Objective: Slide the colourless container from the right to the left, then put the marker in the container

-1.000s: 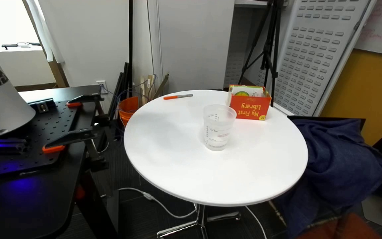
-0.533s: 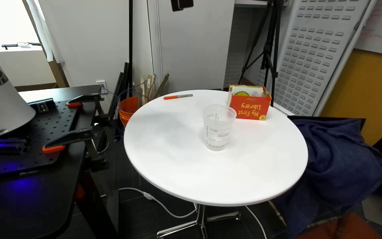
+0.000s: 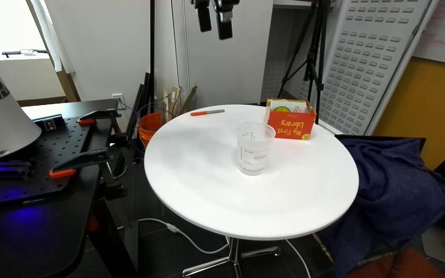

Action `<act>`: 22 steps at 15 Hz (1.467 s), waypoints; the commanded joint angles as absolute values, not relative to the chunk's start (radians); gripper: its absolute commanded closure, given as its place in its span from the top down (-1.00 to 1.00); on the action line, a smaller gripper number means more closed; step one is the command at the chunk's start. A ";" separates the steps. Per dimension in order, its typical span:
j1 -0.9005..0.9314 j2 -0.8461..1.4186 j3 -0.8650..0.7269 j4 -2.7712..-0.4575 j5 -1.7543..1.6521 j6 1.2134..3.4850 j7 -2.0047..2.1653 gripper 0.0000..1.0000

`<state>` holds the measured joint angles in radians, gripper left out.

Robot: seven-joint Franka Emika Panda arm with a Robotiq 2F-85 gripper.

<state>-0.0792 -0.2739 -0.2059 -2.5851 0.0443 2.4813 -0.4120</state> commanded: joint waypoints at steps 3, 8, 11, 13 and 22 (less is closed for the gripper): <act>-0.056 -0.253 -0.220 -2.605 0.105 2.524 -0.501 1.00; -0.055 -0.246 -0.220 -2.608 0.109 2.526 -0.506 1.00; -0.057 -0.250 -0.222 -2.616 0.112 2.549 -0.504 1.00; -0.055 -0.220 -0.223 -2.607 0.121 2.586 -0.497 1.00; -0.049 -0.013 -0.212 -2.531 0.226 2.695 -0.542 1.00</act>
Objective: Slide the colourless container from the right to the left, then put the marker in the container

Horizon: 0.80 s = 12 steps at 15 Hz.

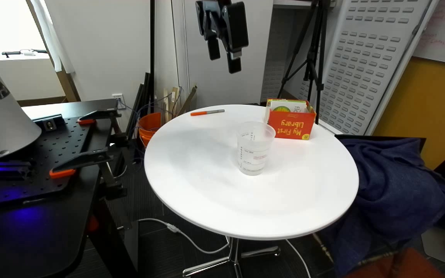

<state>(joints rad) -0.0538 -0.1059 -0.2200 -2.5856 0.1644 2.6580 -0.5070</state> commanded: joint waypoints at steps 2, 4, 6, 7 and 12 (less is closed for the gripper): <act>-0.058 0.040 -0.194 -2.500 0.268 2.696 -0.564 1.00; -0.073 0.090 -0.166 -2.470 0.290 2.707 -0.576 1.00; -0.089 0.134 -0.136 -2.443 0.297 2.714 -0.581 1.00; -0.098 0.154 -0.119 -2.430 0.295 2.714 -0.581 1.00; -0.138 0.228 -0.061 -2.391 0.252 2.720 -0.538 1.00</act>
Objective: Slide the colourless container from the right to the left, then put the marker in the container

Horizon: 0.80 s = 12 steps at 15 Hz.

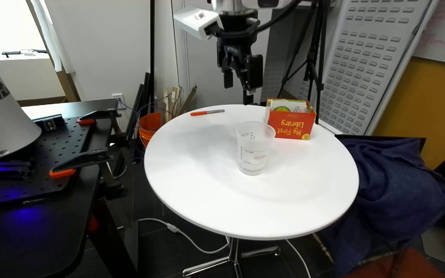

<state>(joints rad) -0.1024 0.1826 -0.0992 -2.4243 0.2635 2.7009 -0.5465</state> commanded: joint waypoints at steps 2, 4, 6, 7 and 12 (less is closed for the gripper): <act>-0.150 0.244 -0.048 -2.386 0.243 2.721 -0.533 1.00; -0.163 0.259 -0.036 -2.378 0.241 2.720 -0.532 1.00; -0.172 0.277 -0.027 -2.372 0.237 2.723 -0.533 1.00; -0.176 0.285 -0.023 -2.370 0.236 2.725 -0.535 1.00; -0.206 0.343 0.011 -2.348 0.246 2.753 -0.550 1.00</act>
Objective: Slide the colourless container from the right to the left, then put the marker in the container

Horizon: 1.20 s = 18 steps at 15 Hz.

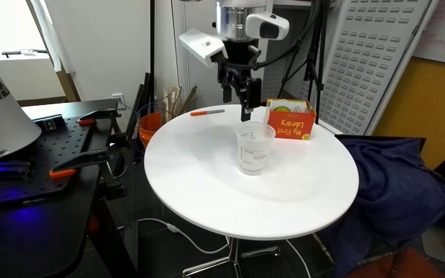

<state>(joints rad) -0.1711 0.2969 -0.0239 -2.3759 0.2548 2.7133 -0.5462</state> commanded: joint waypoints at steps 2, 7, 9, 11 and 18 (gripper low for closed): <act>-0.224 0.371 0.031 -2.336 0.248 2.772 -0.555 1.00; -0.253 0.419 0.060 -2.312 0.225 2.798 -0.544 1.00; -0.262 0.432 0.067 -2.301 0.212 2.800 -0.541 1.00; -0.270 0.446 0.071 -2.288 0.201 2.797 -0.543 1.00; -0.298 0.499 0.094 -2.223 0.175 2.772 -0.543 0.05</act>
<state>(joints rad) -0.2678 0.4676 0.0673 -2.2655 0.1988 2.7797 -0.5462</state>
